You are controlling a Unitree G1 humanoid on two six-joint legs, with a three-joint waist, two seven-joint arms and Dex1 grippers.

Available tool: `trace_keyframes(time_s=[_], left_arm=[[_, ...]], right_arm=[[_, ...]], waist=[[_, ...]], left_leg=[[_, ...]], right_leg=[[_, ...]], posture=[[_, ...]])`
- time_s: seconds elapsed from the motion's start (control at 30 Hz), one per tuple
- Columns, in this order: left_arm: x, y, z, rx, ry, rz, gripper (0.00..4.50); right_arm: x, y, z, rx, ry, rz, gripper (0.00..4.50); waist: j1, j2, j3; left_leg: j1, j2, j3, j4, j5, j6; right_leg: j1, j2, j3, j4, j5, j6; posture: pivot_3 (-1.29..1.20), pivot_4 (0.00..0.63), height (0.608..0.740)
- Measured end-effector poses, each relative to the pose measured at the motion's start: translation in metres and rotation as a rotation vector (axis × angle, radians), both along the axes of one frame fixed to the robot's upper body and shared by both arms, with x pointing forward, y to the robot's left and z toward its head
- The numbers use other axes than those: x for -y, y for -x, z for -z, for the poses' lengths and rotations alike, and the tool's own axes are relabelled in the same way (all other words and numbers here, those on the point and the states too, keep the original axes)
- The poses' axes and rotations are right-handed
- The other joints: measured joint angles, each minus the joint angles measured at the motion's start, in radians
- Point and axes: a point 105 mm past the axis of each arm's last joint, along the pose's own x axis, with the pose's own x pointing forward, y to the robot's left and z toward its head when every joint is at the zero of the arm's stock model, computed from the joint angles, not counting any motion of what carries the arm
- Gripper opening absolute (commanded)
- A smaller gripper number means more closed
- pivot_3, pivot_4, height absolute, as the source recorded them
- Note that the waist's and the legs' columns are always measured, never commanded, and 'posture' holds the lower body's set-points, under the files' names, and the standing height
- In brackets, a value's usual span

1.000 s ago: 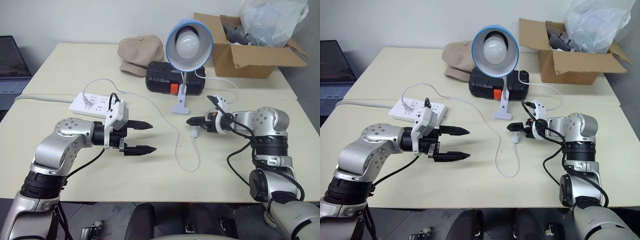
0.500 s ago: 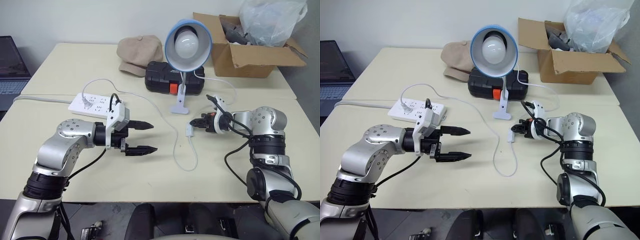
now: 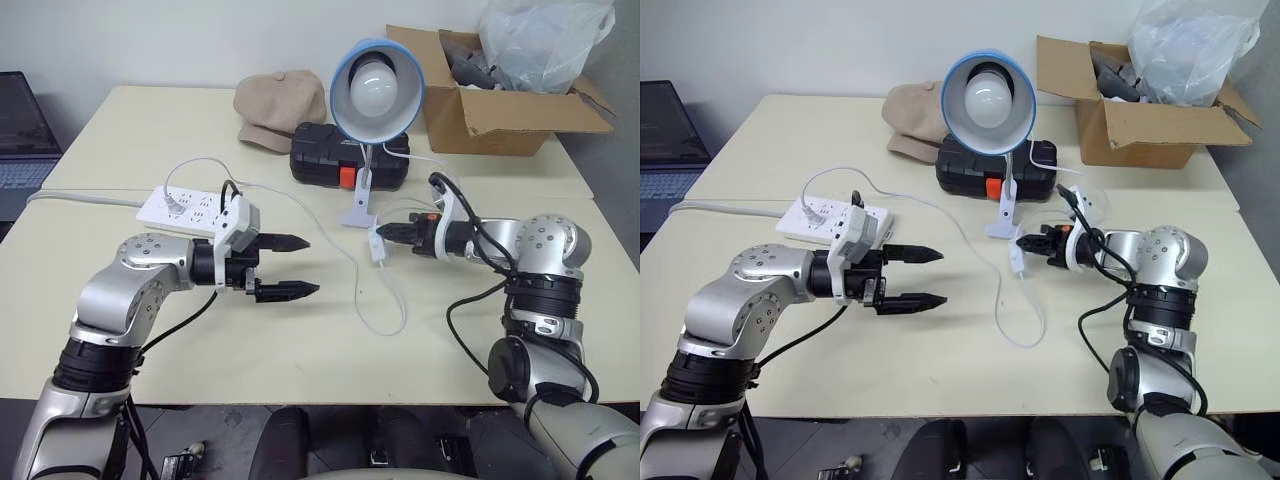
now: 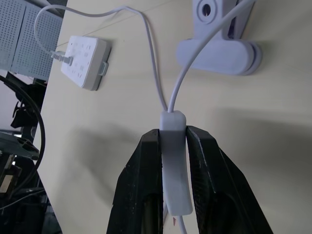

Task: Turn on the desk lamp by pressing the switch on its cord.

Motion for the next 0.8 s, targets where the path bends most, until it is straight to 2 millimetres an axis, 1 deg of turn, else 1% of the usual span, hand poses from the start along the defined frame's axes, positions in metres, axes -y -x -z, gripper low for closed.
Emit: trace_keyframes(time_s=[0.1, 0.23, 0.3, 0.43, 0.47, 0.63, 0.7, 0.77, 0.8], left_arm=[[0.001, 0.001, 0.000, -0.021, 0.011, 0.004, 4.50], [0.002, 0.004, -0.001, -0.044, 0.017, 0.022, 4.50], [0.004, 0.008, -0.001, -0.050, 0.010, 0.044, 4.50], [0.006, 0.011, -0.003, -0.044, 0.008, 0.062, 4.50], [0.007, 0.011, -0.003, -0.043, 0.010, 0.063, 4.50], [0.016, 0.008, -0.007, -0.066, 0.065, 0.071, 4.50], [0.017, 0.006, -0.005, -0.109, 0.102, 0.053, 4.50], [0.019, 0.004, -0.003, -0.153, 0.130, 0.035, 4.50], [0.020, 0.002, -0.005, -0.171, 0.153, 0.028, 4.50]], right_arm=[[0.008, 0.005, 0.008, -0.016, 0.035, 0.022, 0.39], [0.027, 0.011, 0.002, 0.009, 0.072, 0.067, 0.39], [0.033, 0.015, 0.006, 0.009, 0.090, 0.078, 0.39], [0.034, 0.022, 0.018, -0.009, 0.115, 0.078, 0.39], [0.034, 0.022, 0.018, -0.008, 0.114, 0.078, 0.39], [0.024, 0.022, 0.007, 0.043, 0.063, 0.045, 0.39], [0.022, 0.022, -0.005, 0.079, 0.014, 0.026, 0.39], [0.020, 0.023, -0.022, 0.140, -0.033, 0.007, 0.39], [0.020, 0.025, -0.028, 0.161, -0.066, -0.004, 0.39]], waist=[[0.000, 0.000, 0.000], [0.000, 0.000, 0.000], [0.000, 0.000, 0.000], [-0.001, 0.000, 0.000], [-0.003, 0.000, 0.000], [-0.002, 0.000, 0.000], [-0.002, 0.000, 0.000], [-0.002, 0.000, 0.000], [-0.002, 0.000, 0.000]], left_leg=[[0.000, 0.000, 0.000, 0.000, 0.000, 0.000], [0.000, 0.000, 0.000, 0.000, 0.000, 0.000], [0.000, 0.000, 0.000, 0.000, 0.000, 0.000], [0.000, 0.000, 0.000, 0.000, 0.000, 0.000], [0.000, 0.000, 0.000, 0.000, 0.000, 0.000], [0.001, 0.000, 0.000, 0.000, 0.000, 0.000], [0.001, 0.000, 0.000, 0.000, 0.000, 0.000], [0.001, 0.000, 0.000, 0.000, 0.000, 0.000], [0.001, 0.000, -0.001, 0.000, 0.000, 0.000]], right_leg=[[0.000, 0.000, 0.000, 0.000, 0.000, 0.000], [0.000, 0.000, 0.000, 0.000, 0.000, 0.000], [0.000, 0.000, 0.000, 0.000, 0.000, 0.000], [0.000, 0.001, 0.001, 0.000, 0.000, 0.000], [0.000, 0.001, 0.001, 0.000, 0.000, 0.000], [0.000, 0.001, 0.000, 0.002, 0.000, 0.000], [0.000, 0.001, 0.000, 0.002, 0.000, 0.000], [0.000, 0.001, 0.000, 0.002, 0.000, 0.000], [0.000, 0.001, 0.000, 0.002, 0.000, 0.000]], posture=[[0.00, 0.150, 0.740], [0.00, 0.150, 0.740], [0.00, 0.150, 0.740], [0.00, 0.150, 0.740], [0.00, 0.150, 0.740], [0.00, 0.150, 0.740], [0.00, 0.150, 0.740], [0.00, 0.150, 0.740], [0.00, 0.150, 0.740]])
